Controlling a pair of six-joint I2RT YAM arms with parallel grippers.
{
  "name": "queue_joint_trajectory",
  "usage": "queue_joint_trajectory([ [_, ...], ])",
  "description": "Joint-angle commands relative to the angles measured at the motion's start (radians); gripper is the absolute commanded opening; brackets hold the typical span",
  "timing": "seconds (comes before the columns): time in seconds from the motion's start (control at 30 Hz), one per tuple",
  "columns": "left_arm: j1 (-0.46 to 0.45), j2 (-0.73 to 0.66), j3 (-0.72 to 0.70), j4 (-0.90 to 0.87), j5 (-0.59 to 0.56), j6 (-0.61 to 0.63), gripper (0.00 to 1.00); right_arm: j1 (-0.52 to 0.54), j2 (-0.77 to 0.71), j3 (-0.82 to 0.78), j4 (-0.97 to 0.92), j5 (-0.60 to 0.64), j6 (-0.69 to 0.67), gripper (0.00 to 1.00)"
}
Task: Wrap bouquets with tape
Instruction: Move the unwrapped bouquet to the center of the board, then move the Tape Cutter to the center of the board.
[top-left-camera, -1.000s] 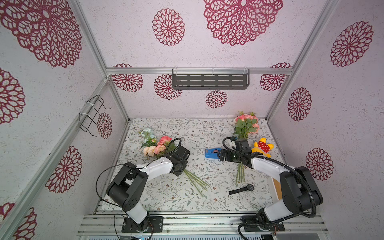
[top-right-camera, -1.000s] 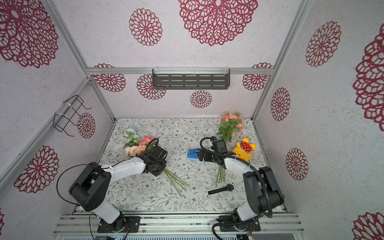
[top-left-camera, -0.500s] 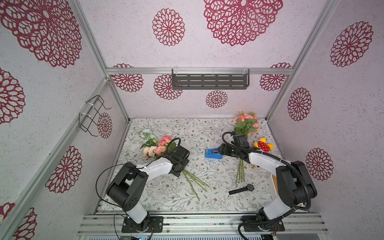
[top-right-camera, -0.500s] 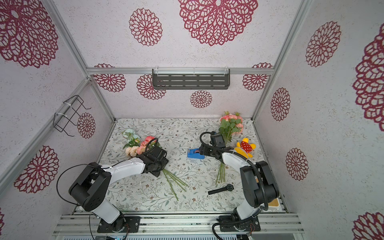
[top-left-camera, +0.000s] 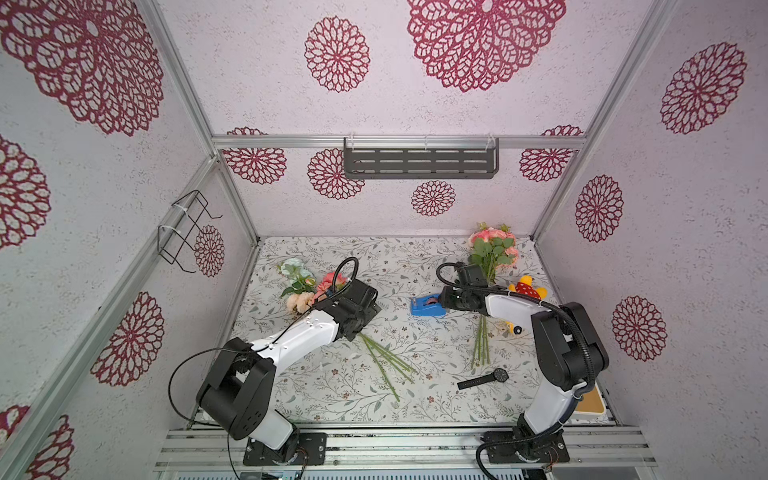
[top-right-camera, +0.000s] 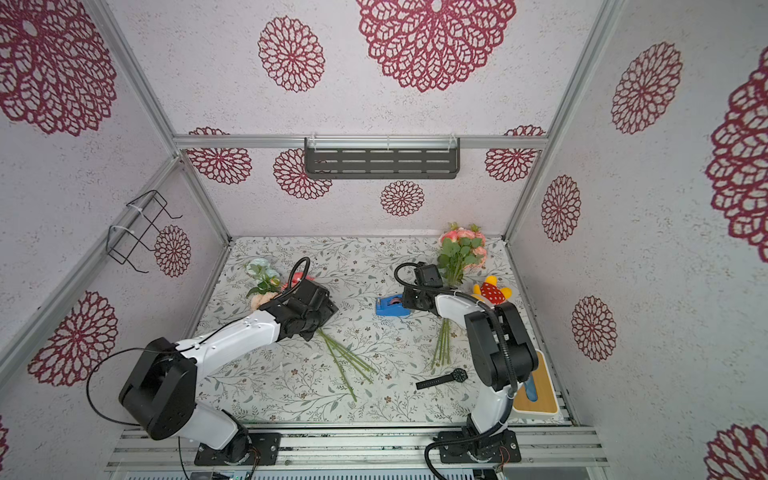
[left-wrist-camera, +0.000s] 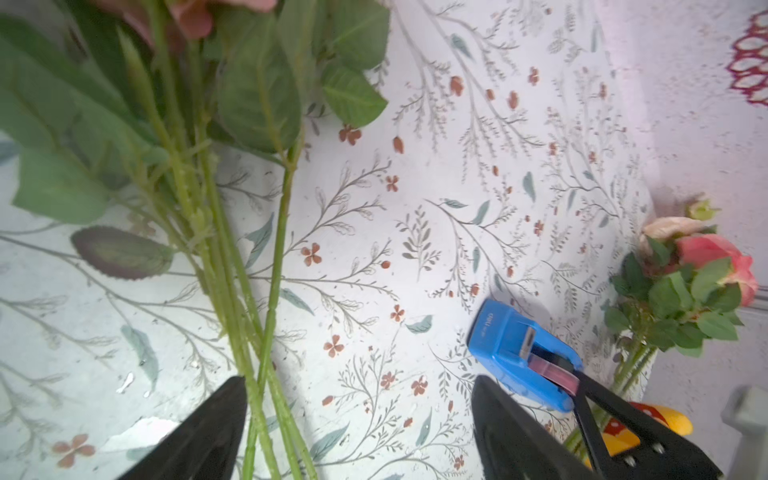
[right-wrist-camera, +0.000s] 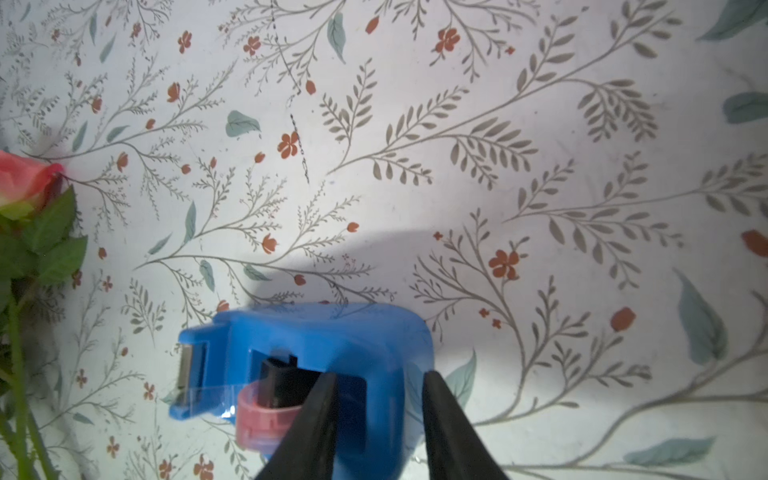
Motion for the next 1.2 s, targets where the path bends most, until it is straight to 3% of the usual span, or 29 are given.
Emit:
queue_joint_trajectory([
  [0.0, 0.008, -0.049, 0.031, -0.023, -0.047, 0.138, 0.85, -0.006, 0.05, 0.044, -0.056, -0.056, -0.097, 0.3],
  [0.17, 0.009, -0.092, 0.053, 0.013, -0.024, 0.295, 0.82, 0.004, 0.095, 0.076, -0.066, -0.198, -0.198, 0.26],
  [0.33, 0.024, -0.084, 0.052, 0.142, 0.15, 0.499, 0.81, 0.062, 0.126, 0.13, -0.089, -0.251, -0.309, 0.27],
  [0.6, 0.074, 0.035, 0.145, 0.144, 0.442, 0.759, 0.74, 0.123, 0.2, 0.247, -0.156, -0.369, -0.463, 0.29],
  [0.77, 0.132, 0.091, 0.153, 0.155, 0.591, 0.818, 0.67, 0.153, 0.235, 0.31, -0.218, -0.407, -0.526, 0.28],
  [0.87, 0.181, 0.109, 0.125, 0.171, 0.618, 0.803, 0.64, 0.152, 0.235, 0.324, -0.212, -0.395, -0.516, 0.29],
  [1.17, 0.185, 0.156, 0.128, 0.162, 0.719, 0.871, 0.65, 0.142, 0.169, 0.366, -0.161, -0.349, -0.433, 0.53],
])
